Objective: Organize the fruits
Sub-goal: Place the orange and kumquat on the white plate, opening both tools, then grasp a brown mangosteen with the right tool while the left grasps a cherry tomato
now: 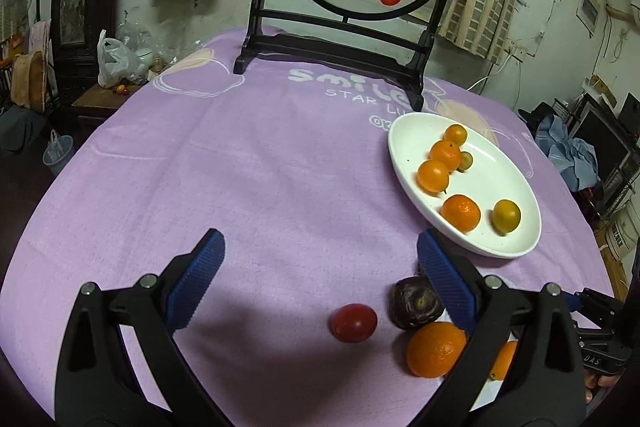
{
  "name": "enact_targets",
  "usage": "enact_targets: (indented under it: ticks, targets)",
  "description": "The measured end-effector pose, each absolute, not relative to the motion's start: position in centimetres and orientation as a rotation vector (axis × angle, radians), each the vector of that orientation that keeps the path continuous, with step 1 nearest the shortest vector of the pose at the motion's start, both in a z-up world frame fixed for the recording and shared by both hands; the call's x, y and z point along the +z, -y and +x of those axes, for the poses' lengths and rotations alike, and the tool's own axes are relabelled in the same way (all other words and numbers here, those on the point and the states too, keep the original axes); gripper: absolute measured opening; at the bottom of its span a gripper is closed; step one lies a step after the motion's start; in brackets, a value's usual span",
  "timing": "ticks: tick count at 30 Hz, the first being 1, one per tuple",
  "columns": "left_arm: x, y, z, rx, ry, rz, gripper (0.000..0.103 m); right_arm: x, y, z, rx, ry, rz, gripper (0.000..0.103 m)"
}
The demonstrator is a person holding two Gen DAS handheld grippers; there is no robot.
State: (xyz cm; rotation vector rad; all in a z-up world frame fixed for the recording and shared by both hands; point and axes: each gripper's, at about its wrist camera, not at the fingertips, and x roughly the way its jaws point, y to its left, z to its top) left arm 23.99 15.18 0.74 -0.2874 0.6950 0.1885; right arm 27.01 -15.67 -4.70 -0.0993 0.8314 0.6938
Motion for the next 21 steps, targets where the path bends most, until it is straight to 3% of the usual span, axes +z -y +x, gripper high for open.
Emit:
enact_targets:
  ticks: [14, 21]
  targets:
    - [0.7, -15.2, 23.7, 0.201, -0.696, -0.28, 0.099, -6.1, 14.4, 26.4, 0.701, -0.881, -0.199, 0.047]
    - [0.6, -15.1, 23.5, 0.173, -0.703, -0.263, 0.098, -6.2, 15.0, 26.6, 0.713, -0.888, -0.157, 0.042]
